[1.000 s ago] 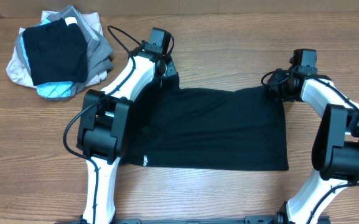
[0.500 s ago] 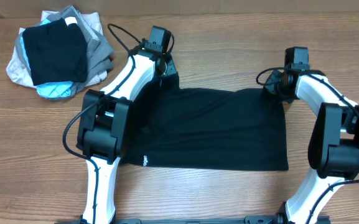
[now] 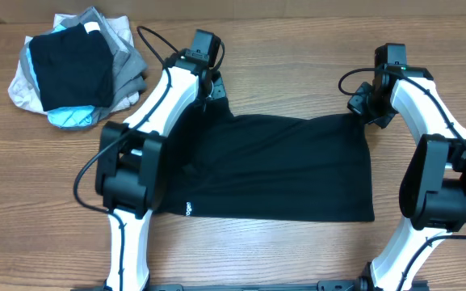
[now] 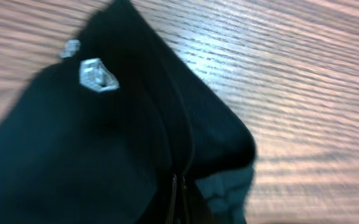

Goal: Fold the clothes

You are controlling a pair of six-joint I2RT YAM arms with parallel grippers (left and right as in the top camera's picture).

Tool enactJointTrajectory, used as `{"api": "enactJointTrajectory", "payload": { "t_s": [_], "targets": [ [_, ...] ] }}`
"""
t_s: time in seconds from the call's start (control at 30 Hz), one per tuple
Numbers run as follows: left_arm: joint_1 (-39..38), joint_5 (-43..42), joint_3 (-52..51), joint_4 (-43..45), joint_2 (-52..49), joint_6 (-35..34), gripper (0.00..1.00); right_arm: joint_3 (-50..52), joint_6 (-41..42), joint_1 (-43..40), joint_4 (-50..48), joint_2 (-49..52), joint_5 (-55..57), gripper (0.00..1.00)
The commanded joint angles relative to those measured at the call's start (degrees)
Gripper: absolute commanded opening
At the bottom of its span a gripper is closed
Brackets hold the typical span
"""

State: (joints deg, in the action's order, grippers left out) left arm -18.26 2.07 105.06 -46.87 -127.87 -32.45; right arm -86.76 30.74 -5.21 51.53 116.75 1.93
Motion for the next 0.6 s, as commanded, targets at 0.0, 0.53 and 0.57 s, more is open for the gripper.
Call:
{"api": "enactJointTrajectory", "payload": {
  "t_s": [0.0,0.53,0.57],
  "targets": [
    [0.5,3.3,1.4,-2.6,6.2,1.2,0.04,-1.7,2.3,-0.1,1.7,-2.6,1.0,0.04],
    [1.4,15.3,1.2,-30.3,9.1,-1.4,0.04,-1.7,10.2,-0.1,17.6,-5.2,0.6,0.04],
    [1.7,16.1,1.2,-32.0,9.1,-1.9,0.04,-1.7,10.9,-0.1,18.5,-5.2,0.5,0.04]
  ]
}}
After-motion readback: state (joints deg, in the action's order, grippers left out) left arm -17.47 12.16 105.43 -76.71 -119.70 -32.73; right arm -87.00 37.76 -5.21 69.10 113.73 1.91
